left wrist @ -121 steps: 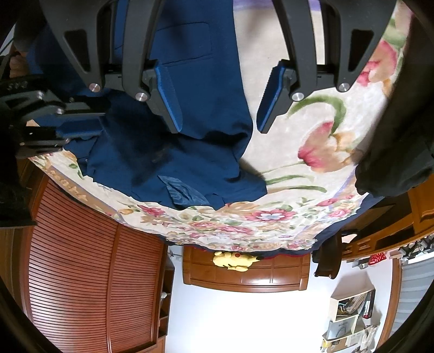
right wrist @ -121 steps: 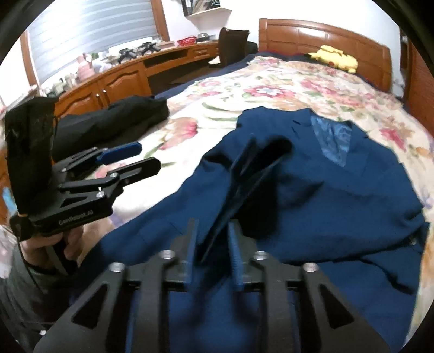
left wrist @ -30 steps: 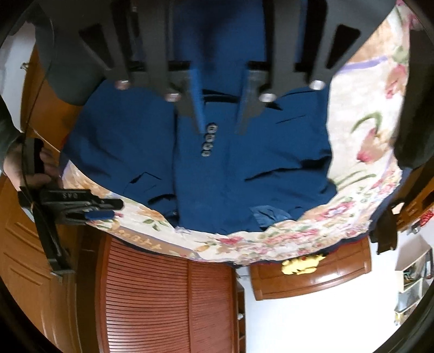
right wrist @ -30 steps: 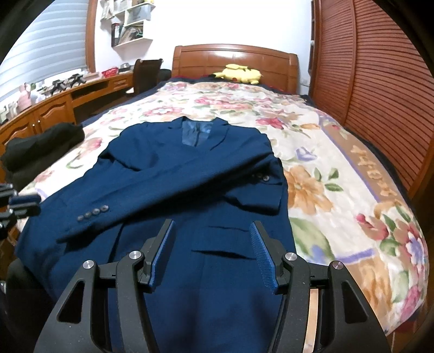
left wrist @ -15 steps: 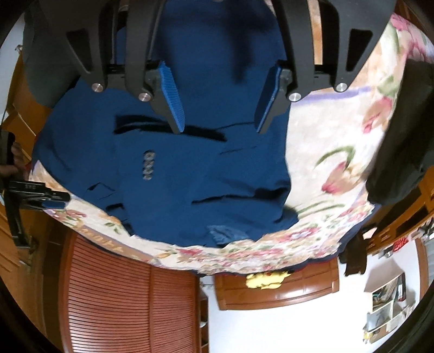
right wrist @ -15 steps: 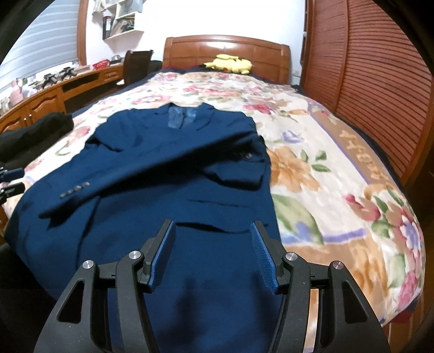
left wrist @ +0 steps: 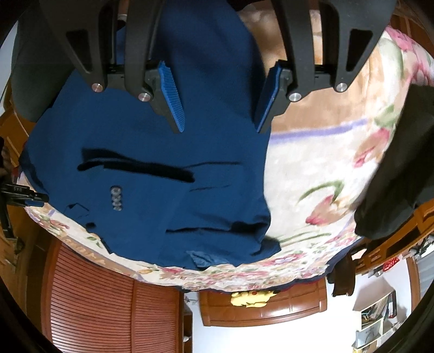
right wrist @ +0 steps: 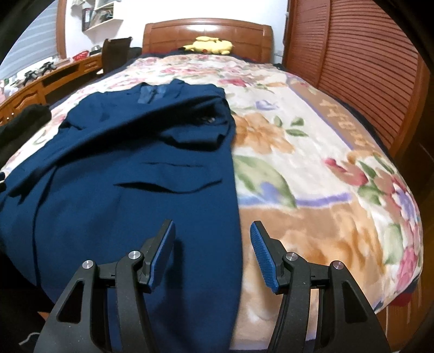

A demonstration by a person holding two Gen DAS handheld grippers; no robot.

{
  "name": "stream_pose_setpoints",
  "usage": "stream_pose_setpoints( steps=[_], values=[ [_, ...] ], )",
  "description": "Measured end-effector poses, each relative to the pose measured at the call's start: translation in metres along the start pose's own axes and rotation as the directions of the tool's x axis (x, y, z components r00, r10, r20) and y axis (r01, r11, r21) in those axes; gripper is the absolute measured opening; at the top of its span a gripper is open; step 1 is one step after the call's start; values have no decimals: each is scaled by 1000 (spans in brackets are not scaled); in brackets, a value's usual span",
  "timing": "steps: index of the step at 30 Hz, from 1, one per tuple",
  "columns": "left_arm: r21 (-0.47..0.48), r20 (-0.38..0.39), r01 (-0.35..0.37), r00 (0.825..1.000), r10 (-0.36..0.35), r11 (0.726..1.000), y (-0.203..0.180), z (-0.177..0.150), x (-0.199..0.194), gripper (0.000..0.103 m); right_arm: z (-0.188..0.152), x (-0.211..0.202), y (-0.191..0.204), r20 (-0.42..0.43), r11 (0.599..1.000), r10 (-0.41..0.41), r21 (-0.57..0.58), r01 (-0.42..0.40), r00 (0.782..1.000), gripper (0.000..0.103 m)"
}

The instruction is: Fold large clothes

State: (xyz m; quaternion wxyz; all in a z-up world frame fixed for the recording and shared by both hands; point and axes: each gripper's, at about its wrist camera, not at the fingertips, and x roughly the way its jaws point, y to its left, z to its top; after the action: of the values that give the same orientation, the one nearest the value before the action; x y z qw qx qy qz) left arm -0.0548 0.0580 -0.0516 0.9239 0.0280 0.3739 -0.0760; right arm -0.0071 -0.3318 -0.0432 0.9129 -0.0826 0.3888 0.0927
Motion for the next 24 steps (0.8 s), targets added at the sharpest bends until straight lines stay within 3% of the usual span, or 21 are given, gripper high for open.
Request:
stream_pose_setpoints(
  steps=[11,21,24],
  values=[
    [-25,-4,-10,1000,10,1000,11,-17,-3,53,-14,3,-10,-20,1000,11,29,-10,1000,60],
    [-53,-4,45,999,-45,998,13,-32,-10,52,-26,-1,-1,-55,996,85,-4,-85,995,62],
    [-45,-3,57,998,-57,997,12,-35,-12,47,-28,-1,3,-67,995,98,-18,-100,993,62]
  ],
)
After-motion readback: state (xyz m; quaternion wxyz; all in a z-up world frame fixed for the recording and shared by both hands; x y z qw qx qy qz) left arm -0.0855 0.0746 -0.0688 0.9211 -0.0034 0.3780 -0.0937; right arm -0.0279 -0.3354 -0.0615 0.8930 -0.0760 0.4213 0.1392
